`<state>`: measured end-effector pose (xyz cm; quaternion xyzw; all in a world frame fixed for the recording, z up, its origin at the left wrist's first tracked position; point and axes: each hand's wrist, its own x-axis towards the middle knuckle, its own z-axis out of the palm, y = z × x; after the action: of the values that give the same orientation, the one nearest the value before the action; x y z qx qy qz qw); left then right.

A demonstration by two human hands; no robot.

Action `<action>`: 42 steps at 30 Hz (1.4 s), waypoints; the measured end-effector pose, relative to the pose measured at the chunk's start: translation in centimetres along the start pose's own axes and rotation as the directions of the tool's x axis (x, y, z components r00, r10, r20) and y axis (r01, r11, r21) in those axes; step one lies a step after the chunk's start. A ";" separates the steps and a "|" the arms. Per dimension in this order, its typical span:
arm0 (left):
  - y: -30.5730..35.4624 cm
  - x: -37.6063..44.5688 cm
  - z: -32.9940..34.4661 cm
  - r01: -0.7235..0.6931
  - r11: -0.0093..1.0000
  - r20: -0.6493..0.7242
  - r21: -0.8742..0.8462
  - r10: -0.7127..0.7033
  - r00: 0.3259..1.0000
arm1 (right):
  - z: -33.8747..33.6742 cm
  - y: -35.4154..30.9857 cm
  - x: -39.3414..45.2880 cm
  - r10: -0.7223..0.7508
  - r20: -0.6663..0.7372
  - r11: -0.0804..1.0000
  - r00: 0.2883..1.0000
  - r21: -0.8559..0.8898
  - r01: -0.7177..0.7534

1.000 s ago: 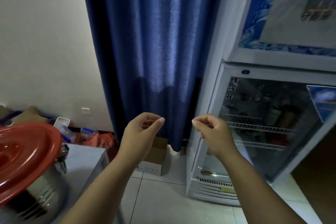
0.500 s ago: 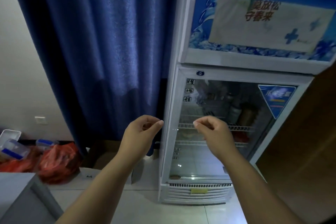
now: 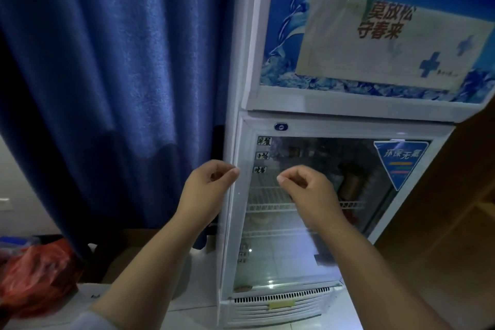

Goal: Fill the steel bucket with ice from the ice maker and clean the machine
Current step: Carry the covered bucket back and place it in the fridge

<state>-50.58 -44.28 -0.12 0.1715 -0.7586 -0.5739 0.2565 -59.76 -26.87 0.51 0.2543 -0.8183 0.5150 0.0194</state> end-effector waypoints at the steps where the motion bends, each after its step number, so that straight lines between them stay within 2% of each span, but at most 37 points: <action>1: 0.1 1.3 0.0 -0.010 1.000 0.005 -0.004 0.010 1.000 | 0.3 -0.2 1.1 -0.021 -0.013 1.000 1.000 -0.015 0.021; 6: 0.7 7.1 0.4 -0.067 0.998 -0.010 -0.007 0.067 0.998 | 2.1 -0.7 6.0 -0.164 -0.082 0.982 0.983 -0.113 0.155; 12: -0.5 12.5 1.6 -0.152 0.979 0.019 0.137 0.151 0.988 | 3.3 -0.2 9.9 -0.378 -0.031 0.832 0.925 -0.449 0.325; 17: -1.5 15.8 2.6 -0.230 0.964 0.110 0.132 0.217 0.970 | 4.1 0.1 11.9 -0.399 -0.008 0.762 0.917 -0.559 0.326; 20: -1.9 16.7 3.5 -0.272 0.955 0.089 0.116 0.263 0.961 | 4.7 0.6 12.3 -0.349 -0.014 0.741 0.937 -0.616 0.267; 22: -1.8 16.7 3.6 -0.275 0.957 0.069 0.091 0.269 0.961 | 4.7 0.8 12.2 -0.358 -0.010 0.734 0.933 -0.621 0.275; 25: -1.4 16.2 3.5 -0.202 0.979 0.040 -0.011 0.202 0.979 | 4.5 0.8 12.0 -0.370 -0.010 0.734 0.929 -0.617 0.285; 32: -0.8 15.0 3.4 -0.136 0.990 0.022 -0.043 0.137 0.990 | 4.0 1.1 11.9 -0.391 -0.057 0.795 0.919 -0.525 0.305; 37: 0.0 12.0 3.6 -0.148 0.983 0.017 -0.112 0.151 0.988 | 3.3 1.0 10.2 -0.423 -0.128 0.822 0.897 -0.472 0.320; 42: 0.8 7.4 3.7 -0.179 0.969 0.084 -0.171 0.195 0.977 | 1.8 1.3 5.9 -0.431 -0.198 0.870 0.880 -0.351 0.347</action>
<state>-58.68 -45.25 1.24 0.0488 -0.7340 -0.6149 0.2842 -65.07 -30.32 0.37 0.3366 -0.8086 0.3973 0.2741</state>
